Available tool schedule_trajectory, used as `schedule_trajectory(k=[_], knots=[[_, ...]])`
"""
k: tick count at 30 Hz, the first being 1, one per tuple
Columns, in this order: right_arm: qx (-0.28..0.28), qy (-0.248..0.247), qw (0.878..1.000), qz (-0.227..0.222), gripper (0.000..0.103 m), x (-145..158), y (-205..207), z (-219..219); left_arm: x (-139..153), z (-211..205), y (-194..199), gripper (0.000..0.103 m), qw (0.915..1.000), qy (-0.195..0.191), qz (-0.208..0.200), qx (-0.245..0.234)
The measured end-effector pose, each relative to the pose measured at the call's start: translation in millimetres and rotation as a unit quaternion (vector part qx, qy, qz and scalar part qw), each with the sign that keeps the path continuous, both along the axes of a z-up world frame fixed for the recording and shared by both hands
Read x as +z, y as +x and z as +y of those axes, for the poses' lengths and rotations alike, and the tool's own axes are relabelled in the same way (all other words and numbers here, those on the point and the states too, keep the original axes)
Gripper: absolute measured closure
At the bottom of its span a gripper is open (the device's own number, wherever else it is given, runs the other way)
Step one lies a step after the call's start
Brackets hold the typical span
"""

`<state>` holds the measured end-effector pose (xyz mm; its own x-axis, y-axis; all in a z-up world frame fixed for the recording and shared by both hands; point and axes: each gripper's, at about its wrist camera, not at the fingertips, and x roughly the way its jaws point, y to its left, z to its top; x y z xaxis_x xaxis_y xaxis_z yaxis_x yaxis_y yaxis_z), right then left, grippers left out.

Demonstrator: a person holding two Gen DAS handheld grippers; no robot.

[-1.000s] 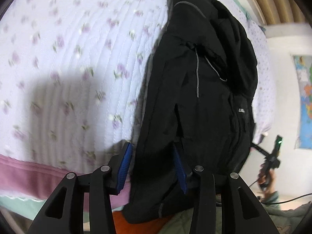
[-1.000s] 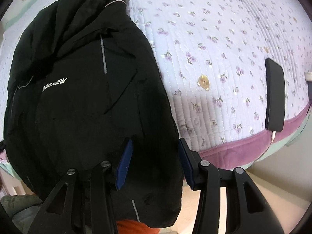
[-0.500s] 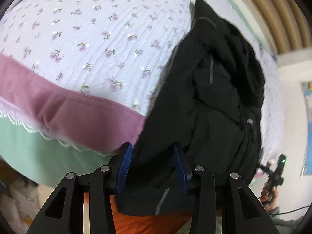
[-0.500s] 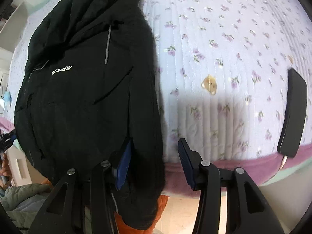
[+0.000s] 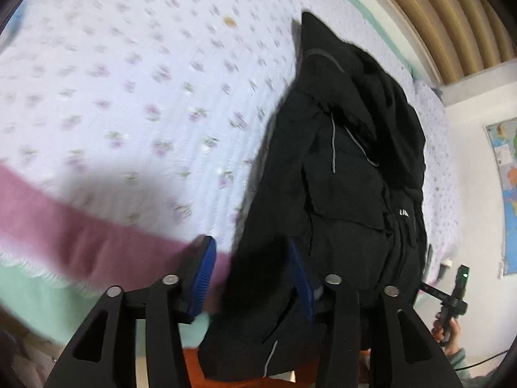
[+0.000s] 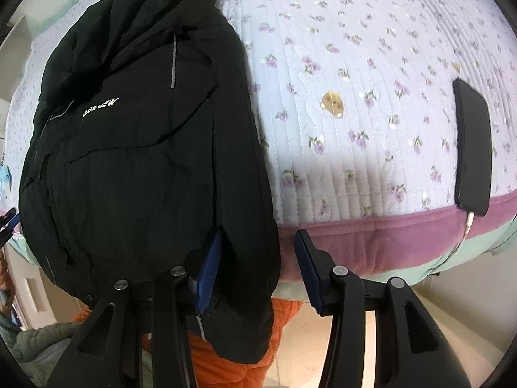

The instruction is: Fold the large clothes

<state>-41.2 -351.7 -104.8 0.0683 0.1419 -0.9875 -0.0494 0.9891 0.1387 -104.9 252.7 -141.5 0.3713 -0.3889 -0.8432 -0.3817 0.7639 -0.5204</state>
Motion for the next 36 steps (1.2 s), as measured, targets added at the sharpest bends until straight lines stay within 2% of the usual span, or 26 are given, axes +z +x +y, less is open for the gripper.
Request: schedule_trajectory(k=[1, 4, 7, 10, 12, 15, 17, 18, 20, 23, 27, 32, 33, 34, 36], knots=[[-0.001, 0.005, 1.000, 0.001, 0.051, -3.0, 2.9, 0.4, -12.9, -1.5, 8.0, 0.050, 0.9996, -0.024, 0.014, -0.008], [0.005, 0.014, 1.000, 0.001, 0.051, -7.7, -2.1, -4.6, -25.8, -11.0, 12.9, 0.050, 0.9988, -0.036, 0.023, -0.022], [0.009, 0.037, 0.999, 0.004, 0.051, -12.4, -9.2, -9.4, -21.8, -16.3, 10.3, 0.050, 0.9973, -0.067, 0.010, -0.026], [0.007, 0.059, 0.998, 0.013, 0.050, -22.7, -9.3, -6.5, -5.1, -39.1, 12.4, 0.050, 0.9949, -0.075, -0.003, -0.067], [0.023, 0.089, 0.996, 0.011, 0.054, -15.9, -9.6, 3.1, 16.5, -54.0, 14.2, 0.050, 0.9876, -0.118, -0.036, -0.097], [0.054, 0.162, 0.985, -0.021, 0.057, 15.9, -10.6, 16.8, 45.1, -69.8, 23.2, 0.049, 0.9757, -0.159, -0.095, -0.117], [0.051, 0.198, 0.978, -0.040, 0.057, 27.4, -5.6, 20.5, 34.1, -71.3, 30.2, 0.049, 0.9656, -0.220, -0.105, -0.091], [0.045, 0.206, 0.977, -0.042, 0.057, 26.8, -3.1, 21.4, 23.7, -73.7, 31.4, 0.049, 0.9636, -0.236, -0.096, -0.081], [0.030, 0.207, 0.977, -0.039, 0.057, 17.9, 1.9, 23.7, 2.8, -85.6, 26.0, 0.049, 0.9673, -0.233, -0.071, -0.071], [0.004, 0.206, 0.978, -0.028, 0.057, 0.3, 0.1, 23.6, -17.2, -100.2, 5.0, 0.049, 0.9666, -0.241, -0.044, -0.075], [-0.028, 0.179, 0.983, -0.015, 0.057, -12.1, -17.1, 14.0, -31.6, -106.1, -36.3, 0.049, 0.9770, -0.197, 0.007, -0.080], [-0.050, 0.138, 0.989, 0.033, 0.056, -26.8, -38.6, -14.6, -31.1, -101.9, -55.8, 0.050, 0.9787, -0.200, 0.005, -0.047], [-0.053, 0.140, 0.988, 0.045, 0.056, -32.2, -43.9, -18.2, -30.5, -102.7, -56.1, 0.055, 0.9791, -0.199, 0.003, -0.043], [-0.057, 0.143, 0.987, 0.054, 0.056, -37.2, -46.9, -16.0, -28.5, -102.3, -56.2, 0.067, 0.9790, -0.200, 0.000, -0.040], [-0.064, 0.159, 0.983, 0.067, 0.056, -43.7, -50.4, -16.7, -25.1, -101.3, -54.9, 0.079, 0.9790, -0.200, 0.002, -0.037]])
